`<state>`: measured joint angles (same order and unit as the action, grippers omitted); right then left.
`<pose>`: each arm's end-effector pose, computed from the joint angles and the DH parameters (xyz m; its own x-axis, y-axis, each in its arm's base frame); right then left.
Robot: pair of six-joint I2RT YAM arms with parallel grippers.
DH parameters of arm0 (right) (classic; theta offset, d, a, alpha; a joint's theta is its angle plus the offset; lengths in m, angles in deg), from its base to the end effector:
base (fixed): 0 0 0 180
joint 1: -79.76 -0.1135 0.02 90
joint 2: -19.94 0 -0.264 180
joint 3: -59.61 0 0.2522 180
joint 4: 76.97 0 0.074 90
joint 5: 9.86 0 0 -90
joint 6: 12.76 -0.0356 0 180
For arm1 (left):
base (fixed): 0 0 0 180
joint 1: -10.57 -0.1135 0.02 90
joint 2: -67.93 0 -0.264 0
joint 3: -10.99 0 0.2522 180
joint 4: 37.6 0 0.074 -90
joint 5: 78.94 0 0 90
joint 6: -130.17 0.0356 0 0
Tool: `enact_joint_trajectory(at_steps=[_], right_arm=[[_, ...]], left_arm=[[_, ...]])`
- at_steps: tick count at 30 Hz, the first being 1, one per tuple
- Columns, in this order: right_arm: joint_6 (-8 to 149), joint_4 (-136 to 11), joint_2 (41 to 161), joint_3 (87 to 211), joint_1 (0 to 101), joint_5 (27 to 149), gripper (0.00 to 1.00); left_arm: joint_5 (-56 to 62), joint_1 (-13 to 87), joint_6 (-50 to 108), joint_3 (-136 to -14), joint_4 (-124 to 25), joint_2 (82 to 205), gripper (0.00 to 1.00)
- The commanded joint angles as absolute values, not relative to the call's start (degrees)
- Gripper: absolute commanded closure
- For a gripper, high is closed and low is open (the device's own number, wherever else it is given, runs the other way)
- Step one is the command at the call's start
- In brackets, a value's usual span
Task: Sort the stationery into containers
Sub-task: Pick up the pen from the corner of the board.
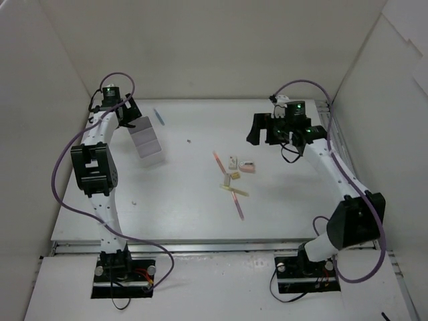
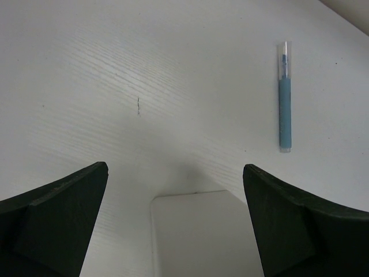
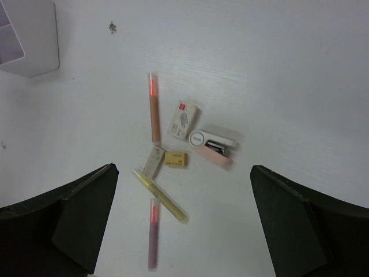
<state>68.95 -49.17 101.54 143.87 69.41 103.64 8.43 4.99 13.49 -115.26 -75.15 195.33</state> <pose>0.3220 0.0732 0.3411 -0.4885 0.0452 -0.8714 -0.4542 0.8395 0.2982 0.5157 0.0487 0.2497 -0.5284 -0.5023 -0.6845 -0.3344 0.8642 -0.3761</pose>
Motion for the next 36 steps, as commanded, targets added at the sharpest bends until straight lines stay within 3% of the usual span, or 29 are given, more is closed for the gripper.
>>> enact_joint_trajectory(at_steps=[1,8,14,19,23,28,32,36], right_arm=[[70.21,-51.00,109.39,154.03,65.01,101.05,0.02],[68.81,-49.94,135.46,178.37,57.09,95.52,0.02],[66.96,-49.85,158.66,211.72,51.21,86.06,0.02],[66.61,-52.90,172.94,229.27,46.11,78.30,0.02],[64.42,-65.21,173.57,224.11,43.73,77.76,0.07],[63.88,-65.15,172.09,219.83,42.76,77.42,0.02],[63.80,-72.50,160.77,204.19,43.64,74.78,0.02],[62.57,-75.43,146.81,189.94,46.01,72.67,0.02]], left_arm=[[8.69,4.33,13.98,-116.15,-73.86,188.79,0.01],[8.43,0.21,12.48,-109.57,-73.16,179.30,0.01],[9.04,-0.41,13.45,-107.01,-74.03,172.35,0.01],[9.75,-0.41,13.98,-102.80,-73.77,168.58,0.00],[8.26,-0.41,14.59,-100.59,-72.89,167.69,0.01],[13.15,5.11,18.27,-105.59,-78.15,169.62,0.01],[21.43,13.11,21.35,-115.15,-85.09,173.47,0.01],[19.24,18.48,18.74,-125.53,-90.01,178.57,0.01]])
